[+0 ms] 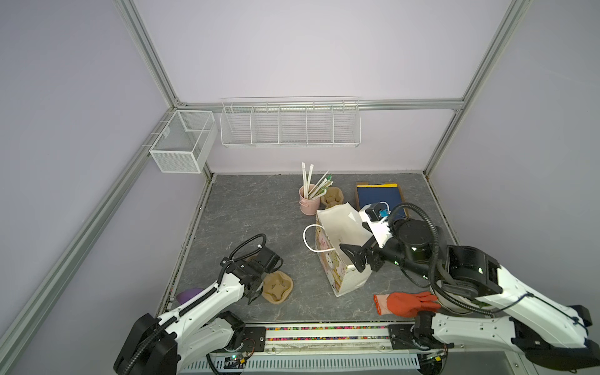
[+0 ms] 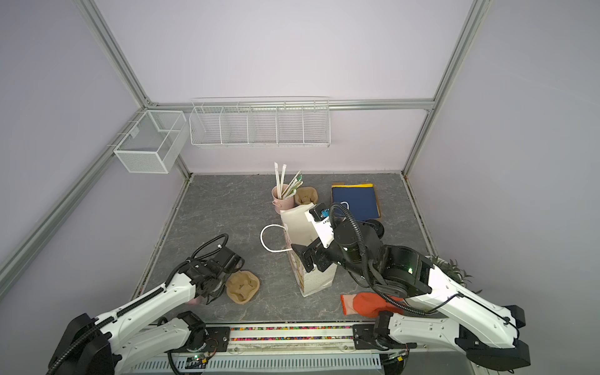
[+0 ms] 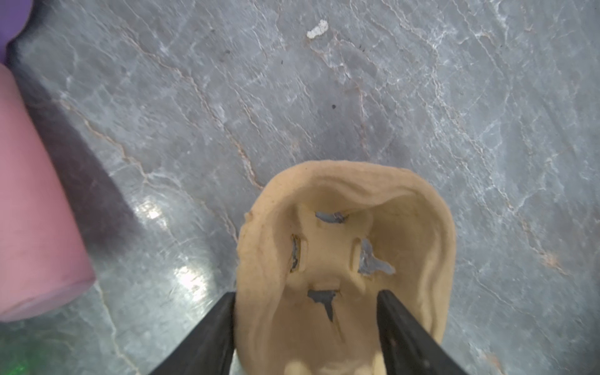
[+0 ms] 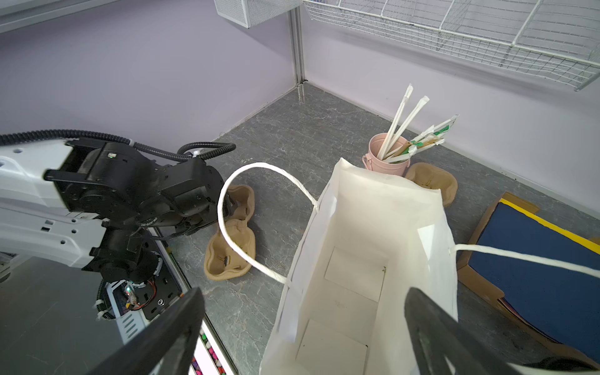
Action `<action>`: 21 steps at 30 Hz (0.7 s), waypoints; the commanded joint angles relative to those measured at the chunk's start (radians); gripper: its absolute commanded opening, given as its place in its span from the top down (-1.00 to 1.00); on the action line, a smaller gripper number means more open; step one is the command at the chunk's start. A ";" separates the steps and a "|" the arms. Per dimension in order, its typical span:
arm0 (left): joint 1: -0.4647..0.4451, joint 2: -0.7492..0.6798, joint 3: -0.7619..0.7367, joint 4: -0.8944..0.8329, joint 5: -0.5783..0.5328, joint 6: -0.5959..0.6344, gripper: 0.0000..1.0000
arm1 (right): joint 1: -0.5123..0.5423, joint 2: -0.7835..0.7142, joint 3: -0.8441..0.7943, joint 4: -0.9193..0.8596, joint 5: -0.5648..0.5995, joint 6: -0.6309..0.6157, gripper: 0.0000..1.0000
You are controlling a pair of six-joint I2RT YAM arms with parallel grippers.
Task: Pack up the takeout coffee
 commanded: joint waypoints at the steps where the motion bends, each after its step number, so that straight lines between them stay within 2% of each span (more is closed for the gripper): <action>1: 0.018 0.038 0.028 0.059 -0.035 0.043 -0.36 | 0.001 -0.029 -0.021 0.021 0.019 -0.025 -0.97; 6: 0.032 0.106 0.069 0.160 -0.034 0.094 -0.35 | 0.002 -0.037 -0.024 0.025 0.019 -0.028 -0.97; 13: 0.038 0.275 0.200 0.240 0.001 0.199 -0.36 | 0.001 -0.050 -0.029 0.016 0.028 -0.032 -0.97; 15: 0.040 0.320 0.239 0.237 0.014 0.227 -0.36 | 0.003 -0.057 -0.032 0.013 0.035 -0.032 -0.97; 17: 0.051 0.353 0.308 0.153 0.008 0.226 -0.37 | 0.001 -0.063 -0.032 0.004 0.043 -0.035 -0.98; 21: 0.072 0.354 0.390 0.043 0.039 0.303 -0.38 | 0.002 -0.081 -0.037 -0.001 0.059 -0.039 -1.00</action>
